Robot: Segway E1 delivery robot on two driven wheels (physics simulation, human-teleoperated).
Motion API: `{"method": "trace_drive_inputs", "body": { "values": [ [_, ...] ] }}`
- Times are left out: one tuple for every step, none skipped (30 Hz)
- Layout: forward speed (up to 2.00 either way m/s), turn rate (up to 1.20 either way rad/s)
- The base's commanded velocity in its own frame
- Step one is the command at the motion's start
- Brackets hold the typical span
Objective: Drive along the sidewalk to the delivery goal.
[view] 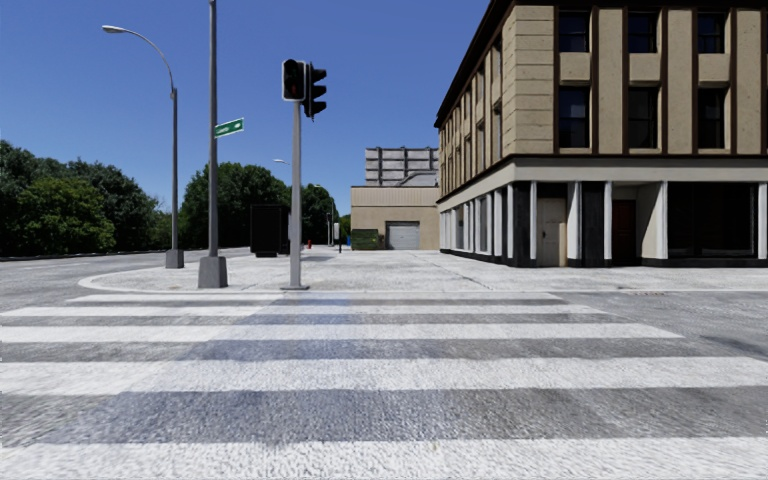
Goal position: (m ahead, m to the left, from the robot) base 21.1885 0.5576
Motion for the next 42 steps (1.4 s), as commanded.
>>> {"method": "trace_drive_inputs", "body": {
  "values": [
    [2.00, 0.00],
    [2.00, 0.00],
    [2.00, 0.00],
    [2.00, 0.00],
    [2.00, 0.00],
    [2.00, 0.00],
    [2.00, 0.00],
    [2.00, 0.00],
    [2.00, 0.00],
    [2.00, 0.00],
    [2.00, 0.00],
    [2.00, 0.00],
    [2.00, 0.00],
    [2.00, 0.00],
    [2.00, 0.00],
    [2.00, 0.00],
    [2.00, 0.00],
    [2.00, 0.00],
    [2.00, 0.00],
    [2.00, 0.00],
    [2.00, 0.00],
    [2.00, 0.00],
    [2.00, 0.00],
    [2.00, 0.00],
    [2.00, 0.00],
    [2.00, 0.00],
    [2.00, 0.00],
    [2.00, 0.00],
    [2.00, 0.00],
    [2.00, 0.00],
    [2.00, 0.00],
    [2.00, 0.00],
    [2.00, 0.00],
    [2.00, 0.00],
    [2.00, 0.00],
    [2.00, 0.00],
    [2.00, 0.00],
    [2.00, 0.00],
    [2.00, 0.00],
    [2.00, 0.00],
    [2.00, 0.00],
    [2.00, 0.00]
  ]
}}
